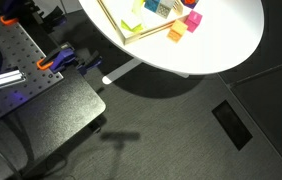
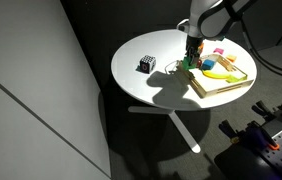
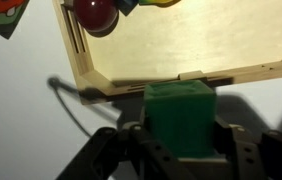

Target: Take the green block off of the tray

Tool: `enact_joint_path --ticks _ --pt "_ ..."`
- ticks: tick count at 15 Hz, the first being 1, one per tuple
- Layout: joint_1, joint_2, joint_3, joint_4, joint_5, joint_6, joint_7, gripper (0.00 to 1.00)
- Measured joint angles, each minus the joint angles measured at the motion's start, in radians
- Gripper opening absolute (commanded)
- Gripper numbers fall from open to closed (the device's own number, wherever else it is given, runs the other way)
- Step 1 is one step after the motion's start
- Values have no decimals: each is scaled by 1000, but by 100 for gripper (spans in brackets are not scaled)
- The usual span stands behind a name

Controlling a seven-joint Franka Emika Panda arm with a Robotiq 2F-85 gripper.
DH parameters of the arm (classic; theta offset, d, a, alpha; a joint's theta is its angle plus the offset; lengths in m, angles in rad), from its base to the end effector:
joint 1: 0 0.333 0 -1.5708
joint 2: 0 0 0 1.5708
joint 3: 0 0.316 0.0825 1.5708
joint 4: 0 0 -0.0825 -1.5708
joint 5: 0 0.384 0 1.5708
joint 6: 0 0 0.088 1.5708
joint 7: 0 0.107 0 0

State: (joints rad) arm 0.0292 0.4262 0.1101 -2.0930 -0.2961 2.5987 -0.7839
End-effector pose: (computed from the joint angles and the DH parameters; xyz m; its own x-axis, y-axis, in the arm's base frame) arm 0.5861 0.0872 0.2243 0.4025 0.9146 -0.0393 0.9084 -0.3938 0.1402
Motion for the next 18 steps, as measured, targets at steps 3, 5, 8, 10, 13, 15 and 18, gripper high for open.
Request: enact_joint_path --ticks 3,5,8,10,13,15,18 --pt "12 0 5 1 1 0 37 95" --pt "20 0 5 1 1 -7 74 100" --pt "25 0 4 1 1 -34 138 100" --pt "24 1 -2 2 1 -73 181 100" --pt "20 0 -15 3 1 -148 242 100" --pt "13 0 -22 3 5 -200 278 100" --pt "-1 0 -27 2 25 -262 310 100"
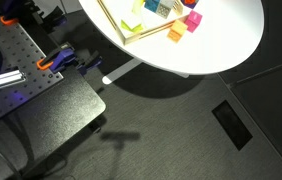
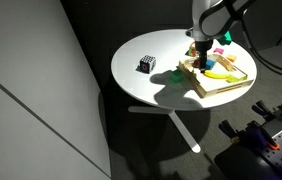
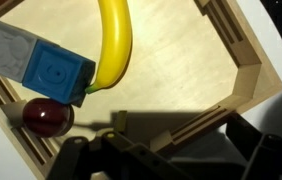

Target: Take the green block off of the tray

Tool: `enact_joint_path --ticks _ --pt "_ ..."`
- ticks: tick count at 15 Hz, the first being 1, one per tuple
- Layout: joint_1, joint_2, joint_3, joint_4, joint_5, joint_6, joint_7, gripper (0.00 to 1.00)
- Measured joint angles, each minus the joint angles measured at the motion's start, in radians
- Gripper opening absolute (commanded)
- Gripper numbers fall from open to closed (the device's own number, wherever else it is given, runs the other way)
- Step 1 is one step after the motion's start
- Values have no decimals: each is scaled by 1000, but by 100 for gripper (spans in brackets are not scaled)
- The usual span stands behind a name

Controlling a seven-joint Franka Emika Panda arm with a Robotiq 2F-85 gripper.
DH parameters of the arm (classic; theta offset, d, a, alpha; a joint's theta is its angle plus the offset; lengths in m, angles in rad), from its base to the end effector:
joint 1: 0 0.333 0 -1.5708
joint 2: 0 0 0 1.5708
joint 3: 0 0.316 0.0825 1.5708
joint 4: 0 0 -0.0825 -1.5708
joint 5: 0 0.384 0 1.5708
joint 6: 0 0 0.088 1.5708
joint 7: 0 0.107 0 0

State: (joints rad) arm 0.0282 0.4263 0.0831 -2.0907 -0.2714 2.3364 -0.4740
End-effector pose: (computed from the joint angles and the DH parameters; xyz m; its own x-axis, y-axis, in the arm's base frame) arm 0.5622 0.0587 0.2033 0.6904 0.6883 -0.2227 0.7099 -0.7039 0.0250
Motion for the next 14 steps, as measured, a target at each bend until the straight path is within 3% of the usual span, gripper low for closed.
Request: enact_joint_path --ticks 6,14 --pt "-33 -31 -5 -25 67 -69 31 100" --pt "-59 -192 -22 -190 129 -98 54 100"
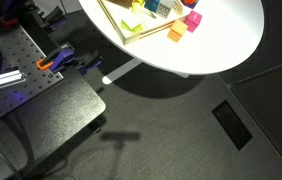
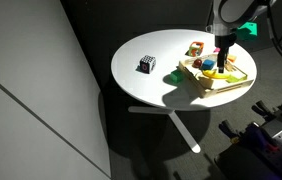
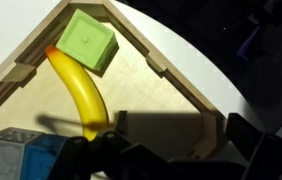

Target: Take the green block off of the tray

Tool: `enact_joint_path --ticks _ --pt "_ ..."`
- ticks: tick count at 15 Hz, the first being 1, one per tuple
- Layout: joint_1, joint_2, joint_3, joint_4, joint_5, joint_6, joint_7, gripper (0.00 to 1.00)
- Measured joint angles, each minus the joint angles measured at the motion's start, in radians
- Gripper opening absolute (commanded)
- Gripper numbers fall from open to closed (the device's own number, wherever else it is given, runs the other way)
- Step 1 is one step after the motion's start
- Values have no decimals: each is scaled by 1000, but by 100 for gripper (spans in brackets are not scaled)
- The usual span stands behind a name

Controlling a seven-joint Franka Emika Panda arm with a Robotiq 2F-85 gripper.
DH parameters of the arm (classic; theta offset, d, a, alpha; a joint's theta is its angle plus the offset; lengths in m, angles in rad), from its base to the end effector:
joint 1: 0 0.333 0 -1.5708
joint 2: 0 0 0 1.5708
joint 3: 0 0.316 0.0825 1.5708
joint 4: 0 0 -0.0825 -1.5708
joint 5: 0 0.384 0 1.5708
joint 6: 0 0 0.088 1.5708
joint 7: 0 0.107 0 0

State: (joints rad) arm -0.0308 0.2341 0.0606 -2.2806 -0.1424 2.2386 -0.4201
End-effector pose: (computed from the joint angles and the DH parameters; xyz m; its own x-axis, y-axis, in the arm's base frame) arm 0.5013 0.0113 0.2321 0.8130 0.5110 -0.2790 0.5195 -0.8531 -0.0487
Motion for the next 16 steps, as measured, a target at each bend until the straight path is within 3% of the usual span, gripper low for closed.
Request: enact_joint_path --ticks 8,16 --pt "1 -253 -8 -214 6 2 87 100" --pt "3 -422 -46 -308 119 27 151 100"
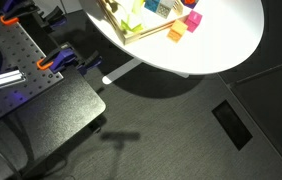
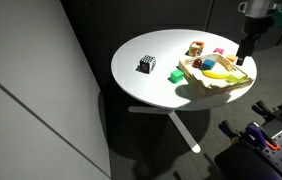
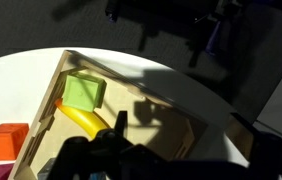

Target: Take the green block off of the tray

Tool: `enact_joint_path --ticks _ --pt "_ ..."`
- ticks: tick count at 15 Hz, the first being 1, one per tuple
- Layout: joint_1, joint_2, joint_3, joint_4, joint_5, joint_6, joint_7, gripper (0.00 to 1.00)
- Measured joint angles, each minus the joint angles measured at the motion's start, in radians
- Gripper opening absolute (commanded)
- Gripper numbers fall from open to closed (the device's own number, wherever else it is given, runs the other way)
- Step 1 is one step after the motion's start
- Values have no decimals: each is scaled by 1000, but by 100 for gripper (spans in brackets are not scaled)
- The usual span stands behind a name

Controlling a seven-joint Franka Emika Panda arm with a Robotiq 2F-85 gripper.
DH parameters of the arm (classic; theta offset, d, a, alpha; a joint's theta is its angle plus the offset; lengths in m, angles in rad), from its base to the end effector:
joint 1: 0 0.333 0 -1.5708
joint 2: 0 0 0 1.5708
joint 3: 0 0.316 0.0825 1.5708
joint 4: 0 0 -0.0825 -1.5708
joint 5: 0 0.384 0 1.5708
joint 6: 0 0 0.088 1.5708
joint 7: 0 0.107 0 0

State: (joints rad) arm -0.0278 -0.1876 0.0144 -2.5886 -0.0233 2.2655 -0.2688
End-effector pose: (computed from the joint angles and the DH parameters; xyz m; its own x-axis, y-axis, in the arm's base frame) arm 0.4148 -0.0063 0.3132 0.9543 0.2665 -0.1353 0.2666 -0.9636 -0.0182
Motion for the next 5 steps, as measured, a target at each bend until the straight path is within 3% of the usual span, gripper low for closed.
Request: enact_joint_path --ticks 5 --pt "5 -13 -12 -8 6 1 10 100"
